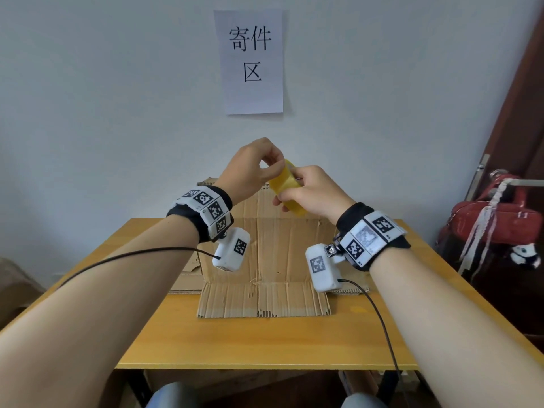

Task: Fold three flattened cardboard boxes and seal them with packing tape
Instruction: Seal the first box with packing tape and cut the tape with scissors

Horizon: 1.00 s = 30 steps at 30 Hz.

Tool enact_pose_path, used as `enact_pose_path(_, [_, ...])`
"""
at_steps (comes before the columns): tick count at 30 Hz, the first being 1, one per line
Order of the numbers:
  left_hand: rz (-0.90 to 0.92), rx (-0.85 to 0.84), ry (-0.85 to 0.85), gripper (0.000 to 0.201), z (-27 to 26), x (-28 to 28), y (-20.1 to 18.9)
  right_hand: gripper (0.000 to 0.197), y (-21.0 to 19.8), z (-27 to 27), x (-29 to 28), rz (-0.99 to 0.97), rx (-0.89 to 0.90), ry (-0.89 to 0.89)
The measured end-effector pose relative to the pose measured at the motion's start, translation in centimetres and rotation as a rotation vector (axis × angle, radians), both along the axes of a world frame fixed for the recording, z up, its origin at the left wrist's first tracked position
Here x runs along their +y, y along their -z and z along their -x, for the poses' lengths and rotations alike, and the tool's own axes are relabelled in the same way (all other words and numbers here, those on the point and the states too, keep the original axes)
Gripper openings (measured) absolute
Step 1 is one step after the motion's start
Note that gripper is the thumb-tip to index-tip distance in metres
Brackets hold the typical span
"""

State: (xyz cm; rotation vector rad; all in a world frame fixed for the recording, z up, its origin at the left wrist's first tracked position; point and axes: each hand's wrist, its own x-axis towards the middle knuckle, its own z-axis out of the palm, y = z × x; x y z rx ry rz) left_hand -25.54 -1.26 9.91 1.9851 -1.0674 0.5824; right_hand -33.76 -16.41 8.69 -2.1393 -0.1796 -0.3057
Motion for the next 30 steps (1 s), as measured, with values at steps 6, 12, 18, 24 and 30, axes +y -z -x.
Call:
enact_pose_path(6, [-0.014,0.035,0.040,0.007,-0.5,0.7,-0.5,0.022,-0.6,0.0,0.3,-0.097,-0.014,0.018])
enact_pose_path(12, [0.145,0.193,0.060,0.014,-2.3,1.3,-0.4,0.021,-0.6,-1.4,0.6,-0.106,0.004,0.023])
enact_pose_path(18, [0.097,0.127,0.049,0.023,-4.0,1.9,-0.2,0.021,-0.9,-3.5,1.1,-0.073,-0.007,0.001])
enact_pose_path(24, [0.169,0.119,0.040,0.003,-5.5,1.9,0.3,0.022,-0.5,-5.6,1.5,-0.010,-0.019,0.011])
enact_pose_path(30, [0.124,0.125,0.022,0.004,-6.9,2.3,1.0,0.020,0.0,-6.9,1.6,-0.059,0.005,0.003])
